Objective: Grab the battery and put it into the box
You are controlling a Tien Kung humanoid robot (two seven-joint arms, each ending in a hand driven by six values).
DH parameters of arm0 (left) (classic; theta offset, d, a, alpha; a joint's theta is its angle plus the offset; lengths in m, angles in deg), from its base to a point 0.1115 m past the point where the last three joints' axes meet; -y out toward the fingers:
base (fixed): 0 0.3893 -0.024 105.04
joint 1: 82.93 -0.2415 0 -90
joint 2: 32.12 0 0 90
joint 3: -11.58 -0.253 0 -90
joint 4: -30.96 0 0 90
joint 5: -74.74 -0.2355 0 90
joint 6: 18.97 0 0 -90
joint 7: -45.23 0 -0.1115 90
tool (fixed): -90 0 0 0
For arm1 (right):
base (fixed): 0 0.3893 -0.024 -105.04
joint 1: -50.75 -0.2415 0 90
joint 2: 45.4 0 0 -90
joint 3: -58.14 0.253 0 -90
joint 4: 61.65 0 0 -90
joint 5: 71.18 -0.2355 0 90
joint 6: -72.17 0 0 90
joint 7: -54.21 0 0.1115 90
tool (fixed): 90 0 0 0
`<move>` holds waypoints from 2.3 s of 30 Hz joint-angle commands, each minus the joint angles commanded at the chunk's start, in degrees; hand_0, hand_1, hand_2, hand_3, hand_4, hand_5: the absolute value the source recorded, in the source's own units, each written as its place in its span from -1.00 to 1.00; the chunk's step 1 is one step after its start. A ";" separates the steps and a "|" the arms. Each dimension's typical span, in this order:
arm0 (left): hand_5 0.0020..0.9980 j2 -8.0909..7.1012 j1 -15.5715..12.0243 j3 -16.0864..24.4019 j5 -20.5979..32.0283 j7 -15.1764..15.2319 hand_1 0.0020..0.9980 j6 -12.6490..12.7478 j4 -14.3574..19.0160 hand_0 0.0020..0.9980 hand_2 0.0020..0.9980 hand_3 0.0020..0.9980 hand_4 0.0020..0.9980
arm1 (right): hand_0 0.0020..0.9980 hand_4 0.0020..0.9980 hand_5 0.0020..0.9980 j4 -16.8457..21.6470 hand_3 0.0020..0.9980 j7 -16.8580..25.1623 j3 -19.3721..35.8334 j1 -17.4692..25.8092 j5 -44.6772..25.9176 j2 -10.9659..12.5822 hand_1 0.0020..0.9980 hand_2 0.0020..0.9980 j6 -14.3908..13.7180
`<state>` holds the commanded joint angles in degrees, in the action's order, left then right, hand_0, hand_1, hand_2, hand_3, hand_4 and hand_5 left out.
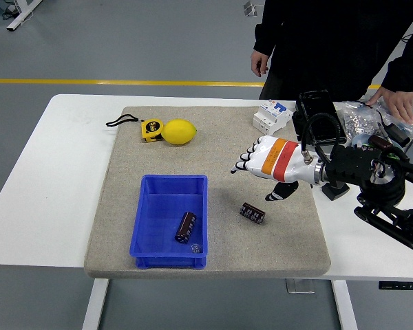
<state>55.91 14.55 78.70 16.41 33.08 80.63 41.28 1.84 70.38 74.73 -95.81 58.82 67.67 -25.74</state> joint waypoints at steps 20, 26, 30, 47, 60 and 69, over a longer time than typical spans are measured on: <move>0.10 -0.02 -0.42 0.05 -0.92 -0.35 0.38 -0.18 0.00 0.47 0.41 0.18 0.29 | 0.00 1.00 -0.61 -3.78 0.59 -1.77 -4.46 2.68 0.00 -4.03 0.24 0.48 -0.60; 0.11 0.02 -0.31 -0.14 -0.80 -0.30 0.38 -0.21 0.00 0.47 0.42 0.18 0.29 | -0.04 0.97 -0.60 -3.88 0.53 -2.00 -4.76 2.88 0.00 -4.85 0.21 0.44 -1.74; 0.11 0.10 -0.11 -0.40 -0.31 -0.19 0.38 -0.12 0.00 0.47 0.42 0.18 0.29 | -0.04 0.97 -0.60 -4.87 0.53 -1.94 -4.92 2.88 0.00 -5.25 0.21 0.44 -2.34; 0.11 0.23 0.21 -1.22 0.63 -0.04 0.38 -0.13 0.00 0.46 0.42 0.18 0.29 | -0.14 0.83 -0.63 -8.00 0.28 -1.37 -5.64 2.89 -0.11 -5.44 0.13 0.37 -3.68; 0.11 0.27 0.17 -1.31 0.84 -0.01 0.38 -0.15 0.00 0.46 0.42 0.18 0.29 | -0.21 0.55 -0.81 -8.97 -0.02 -1.12 -5.84 3.38 -1.19 -5.63 -0.10 0.06 -4.12; 0.11 0.28 0.14 -1.26 0.82 -0.05 0.38 -0.20 0.00 0.46 0.42 0.18 0.29 | -0.25 0.54 -0.83 -7.92 -0.05 -1.47 -4.90 3.45 -2.91 -4.95 -0.15 0.00 -4.02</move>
<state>56.18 14.69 77.43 17.24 33.03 80.43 41.28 -6.08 68.91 69.83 -92.35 55.91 62.73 -29.76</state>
